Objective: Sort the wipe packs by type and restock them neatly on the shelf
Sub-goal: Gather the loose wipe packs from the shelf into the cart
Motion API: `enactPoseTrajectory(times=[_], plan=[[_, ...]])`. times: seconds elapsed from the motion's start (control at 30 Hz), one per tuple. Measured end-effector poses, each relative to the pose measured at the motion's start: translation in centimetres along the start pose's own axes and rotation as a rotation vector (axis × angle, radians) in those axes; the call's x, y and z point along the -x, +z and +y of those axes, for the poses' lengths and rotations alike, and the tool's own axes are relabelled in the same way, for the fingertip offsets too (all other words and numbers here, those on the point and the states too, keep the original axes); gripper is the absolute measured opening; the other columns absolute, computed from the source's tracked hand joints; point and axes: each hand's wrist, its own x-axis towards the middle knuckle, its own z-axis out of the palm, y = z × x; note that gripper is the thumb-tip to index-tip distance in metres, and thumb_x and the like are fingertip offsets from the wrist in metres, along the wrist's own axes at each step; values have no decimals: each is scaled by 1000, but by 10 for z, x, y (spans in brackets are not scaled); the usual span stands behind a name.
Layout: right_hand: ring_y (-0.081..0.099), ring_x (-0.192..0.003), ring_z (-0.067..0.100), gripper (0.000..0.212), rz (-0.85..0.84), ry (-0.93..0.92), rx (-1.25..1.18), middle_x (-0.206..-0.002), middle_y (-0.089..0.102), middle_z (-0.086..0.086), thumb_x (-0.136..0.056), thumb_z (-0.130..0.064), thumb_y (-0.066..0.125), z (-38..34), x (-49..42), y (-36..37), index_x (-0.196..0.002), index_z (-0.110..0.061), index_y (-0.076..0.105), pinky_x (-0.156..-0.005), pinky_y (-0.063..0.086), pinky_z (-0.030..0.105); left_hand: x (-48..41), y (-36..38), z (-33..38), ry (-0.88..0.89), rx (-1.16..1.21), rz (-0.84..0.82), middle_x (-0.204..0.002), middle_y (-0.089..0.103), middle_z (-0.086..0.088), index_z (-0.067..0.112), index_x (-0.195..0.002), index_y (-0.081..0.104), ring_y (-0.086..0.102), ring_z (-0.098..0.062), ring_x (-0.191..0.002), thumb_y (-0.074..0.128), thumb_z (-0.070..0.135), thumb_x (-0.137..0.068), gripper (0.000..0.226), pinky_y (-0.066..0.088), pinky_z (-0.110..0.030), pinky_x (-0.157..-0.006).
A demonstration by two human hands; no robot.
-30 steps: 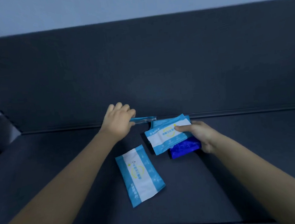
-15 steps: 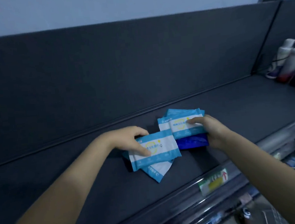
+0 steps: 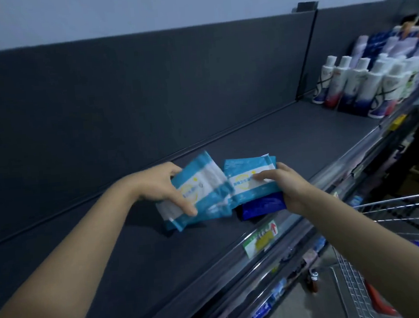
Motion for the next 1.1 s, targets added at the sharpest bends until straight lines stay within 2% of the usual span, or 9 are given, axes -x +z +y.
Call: enactPoseTrajectory(times=[0.1, 0.27, 0.37, 0.43, 0.53, 0.63, 0.77, 0.93, 1.1], plan=[[71, -79, 29, 42, -18, -10, -78, -106, 70, 15, -81, -2, 65, 2, 10, -12, -121, -7, 53, -61, 58, 41, -17, 25, 27, 169, 539, 123, -96, 75, -2, 10, -98, 70, 71, -19, -89, 81, 10, -62, 37, 57, -25, -73], [67, -82, 29, 27, 44, -112, -259, -99, 70, 13, -91, -19, 42, -1, 37, -57, -106, -13, 63, -73, 55, 37, -67, 97, 90, 235, 738, 55, -110, 71, -9, 9, -116, 61, 70, -21, -93, 85, 11, -60, 60, 58, -31, -74], [67, -98, 28, 49, 97, -135, -244, -112, 70, 9, -89, -53, 49, -2, 50, -110, -119, -18, 64, -95, 49, 44, -88, 149, 135, 239, 798, 34, -111, 69, -5, 16, -125, 43, 70, -19, -95, 91, 11, -52, 87, 58, -35, -75], [66, -107, 29, 73, 147, -133, -174, -122, 66, 7, -72, -60, 71, 1, 59, -155, -130, -20, 56, -98, 48, 47, -107, 185, 162, 206, 848, -10, -106, 68, -3, 20, -120, 37, 71, -16, -85, 86, 5, -57, 81, 59, -34, -67], [69, -97, 32, 58, 194, -56, -134, -110, 71, 12, -73, -33, 80, 15, 66, -239, -122, -7, 61, -86, 56, 44, -146, 247, 199, 108, 887, -158, -105, 67, -9, 19, -117, 36, 71, -25, -80, 80, -3, -52, 82, 59, -43, -67], [68, -99, 31, 63, 297, 45, -73, -110, 71, 9, -60, -39, 86, 34, 65, -332, -113, -11, 65, -91, 53, 45, -193, 323, 240, 54, 821, -219, -109, 61, -13, 15, -124, 34, 67, -26, -81, 63, 4, -48, 81, 56, -39, -66], [63, -101, 24, 53, 406, 127, -2, -119, 59, 1, -76, -36, 77, 58, 51, -469, -117, -15, 50, -82, 54, 37, -265, 440, 301, -23, 787, -238, -99, 62, -10, 19, -124, 31, 64, -25, -77, 65, -7, -62, 76, 51, -35, -62], [55, -66, 3, 51, 390, 182, 31, -87, 53, -13, -82, -29, 74, 82, 32, -626, -119, -16, 42, -41, 45, 17, -360, 569, 359, -79, 686, -213, -113, 57, -10, 26, -129, 31, 63, -27, -93, 76, -5, -62, 87, 53, -43, -81], [58, -96, 16, 60, 434, 227, 163, -114, 57, -6, -80, -40, 74, 113, -10, -730, -126, -16, 45, -87, 50, 32, -426, 653, 382, -76, 563, -170, -121, 46, 6, 28, -128, 36, 57, -9, -94, 78, -5, -68, 81, 52, -27, -72]])
